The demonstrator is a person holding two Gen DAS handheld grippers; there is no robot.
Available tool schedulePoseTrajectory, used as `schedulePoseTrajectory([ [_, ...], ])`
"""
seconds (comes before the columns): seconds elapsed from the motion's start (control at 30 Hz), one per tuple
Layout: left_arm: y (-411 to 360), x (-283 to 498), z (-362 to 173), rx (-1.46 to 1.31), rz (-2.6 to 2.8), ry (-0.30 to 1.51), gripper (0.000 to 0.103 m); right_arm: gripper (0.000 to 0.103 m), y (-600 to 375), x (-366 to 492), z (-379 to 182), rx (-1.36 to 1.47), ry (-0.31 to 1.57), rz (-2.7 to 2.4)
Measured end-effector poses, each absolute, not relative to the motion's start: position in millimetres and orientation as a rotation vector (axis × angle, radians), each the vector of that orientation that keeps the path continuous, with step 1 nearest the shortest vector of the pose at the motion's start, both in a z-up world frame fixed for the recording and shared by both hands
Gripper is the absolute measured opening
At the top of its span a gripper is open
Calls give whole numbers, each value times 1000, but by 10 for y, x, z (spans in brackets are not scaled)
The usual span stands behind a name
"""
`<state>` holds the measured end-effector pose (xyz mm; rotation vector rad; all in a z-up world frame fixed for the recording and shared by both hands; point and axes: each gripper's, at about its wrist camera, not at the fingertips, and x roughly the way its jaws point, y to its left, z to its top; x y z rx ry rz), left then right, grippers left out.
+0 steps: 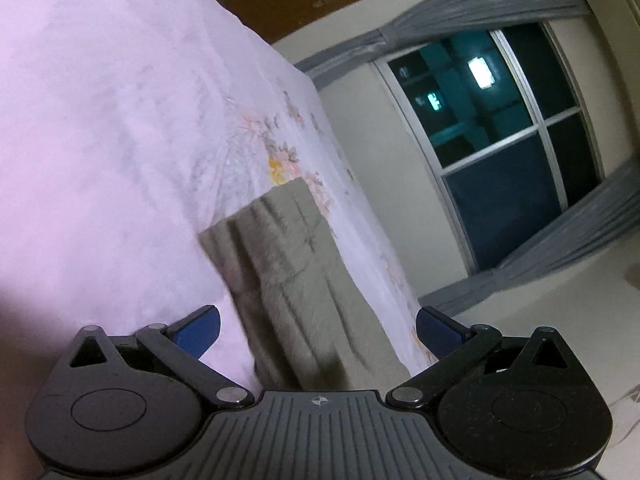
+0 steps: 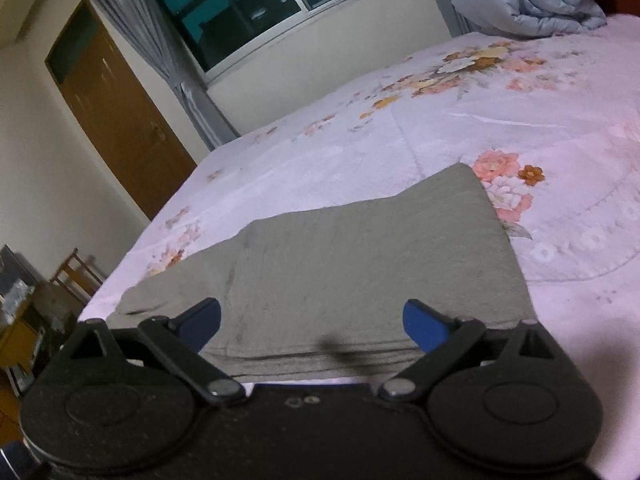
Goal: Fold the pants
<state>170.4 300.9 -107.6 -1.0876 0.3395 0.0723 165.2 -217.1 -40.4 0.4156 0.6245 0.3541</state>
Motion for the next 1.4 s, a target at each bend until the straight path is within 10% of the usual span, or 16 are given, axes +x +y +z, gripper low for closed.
schedulePoseTrajectory([
  [0.47, 2951, 2487, -945, -810, 257, 532, 101, 92, -1837, 1819, -406, 443, 652, 350],
  [0.5, 2946, 2438, -927, -804, 270, 533, 58, 92, -1820, 1831, -408, 440, 654, 345],
  [0.6, 3060, 2279, -855, -854, 232, 522, 42, 92, -1712, 1886, -408, 396, 671, 352],
  [1.07, 3035, 2252, -254, -734, 112, 515, 41, 97, -330, 1991, -912, -218, 720, 231],
  [1.4, 2526, 2203, 344, -570, 91, 417, 40, 97, -1320, 1737, -377, 120, 552, 243],
])
